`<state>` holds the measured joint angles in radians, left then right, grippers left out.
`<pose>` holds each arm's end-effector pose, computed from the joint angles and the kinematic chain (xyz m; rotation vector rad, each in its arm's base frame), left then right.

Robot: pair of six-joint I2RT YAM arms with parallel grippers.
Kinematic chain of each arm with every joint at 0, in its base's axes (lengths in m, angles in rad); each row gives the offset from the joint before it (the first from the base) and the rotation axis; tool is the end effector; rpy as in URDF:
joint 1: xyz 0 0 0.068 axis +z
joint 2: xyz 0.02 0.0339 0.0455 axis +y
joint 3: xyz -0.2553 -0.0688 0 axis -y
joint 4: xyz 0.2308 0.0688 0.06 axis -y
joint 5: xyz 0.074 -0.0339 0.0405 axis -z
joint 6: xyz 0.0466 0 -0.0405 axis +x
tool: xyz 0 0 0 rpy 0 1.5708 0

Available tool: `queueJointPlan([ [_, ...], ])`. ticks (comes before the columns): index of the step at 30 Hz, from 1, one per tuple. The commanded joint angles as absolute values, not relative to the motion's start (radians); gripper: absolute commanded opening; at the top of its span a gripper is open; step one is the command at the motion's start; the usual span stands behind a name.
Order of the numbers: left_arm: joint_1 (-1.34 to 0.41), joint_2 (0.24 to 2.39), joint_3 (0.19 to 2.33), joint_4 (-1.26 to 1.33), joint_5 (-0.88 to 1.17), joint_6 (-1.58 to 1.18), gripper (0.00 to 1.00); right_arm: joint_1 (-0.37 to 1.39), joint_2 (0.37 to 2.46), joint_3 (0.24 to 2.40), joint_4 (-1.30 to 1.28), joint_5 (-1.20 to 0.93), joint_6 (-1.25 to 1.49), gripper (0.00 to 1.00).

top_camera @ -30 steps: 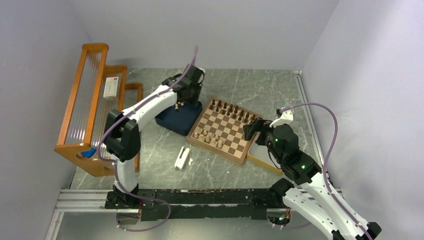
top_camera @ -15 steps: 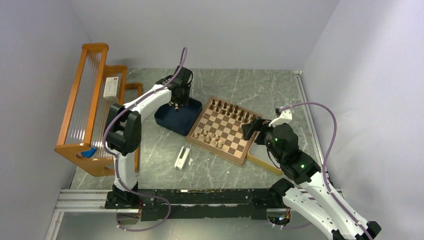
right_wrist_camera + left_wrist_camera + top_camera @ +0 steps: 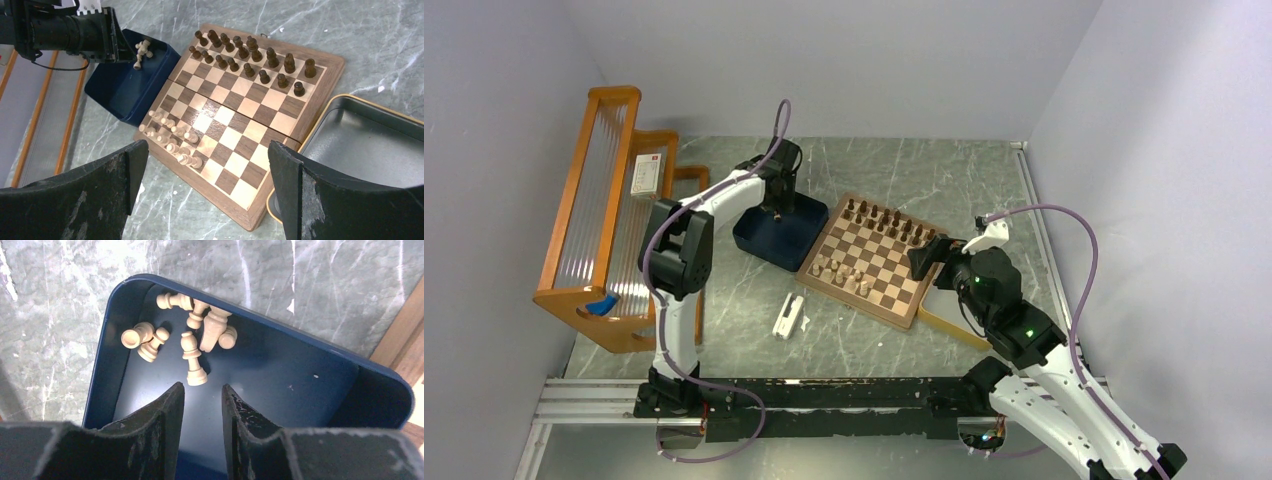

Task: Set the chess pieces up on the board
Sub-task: Pick up the chess piece from the storage box.

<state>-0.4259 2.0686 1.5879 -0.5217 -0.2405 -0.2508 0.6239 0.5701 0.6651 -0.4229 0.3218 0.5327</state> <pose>0.4039 -0.1710 0.1838 0.1322 2.5267 0.0430 0.1231 0.0704 0.2948 0.1338 1.9058 0.4849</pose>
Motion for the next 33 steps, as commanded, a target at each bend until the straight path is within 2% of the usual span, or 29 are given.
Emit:
queueJointPlan([
  [1,-0.406,2.093,1.567,-0.476,-0.246,-0.259,0.38,0.628,0.569,0.664,-0.402,0.328,0.513,0.95],
  [14,-0.372,2.182,1.603,-0.471,-0.177,-0.234,0.38,0.628,0.571,0.666,-0.407,0.327,0.524,0.95],
  [23,-0.37,2.158,1.596,-0.528,-0.135,-0.227,0.25,0.628,0.574,0.659,-0.398,0.312,0.535,0.95],
  [33,-0.37,2.019,1.543,-0.577,-0.056,-0.197,0.16,0.628,0.654,0.646,-0.296,0.143,0.605,0.94],
])
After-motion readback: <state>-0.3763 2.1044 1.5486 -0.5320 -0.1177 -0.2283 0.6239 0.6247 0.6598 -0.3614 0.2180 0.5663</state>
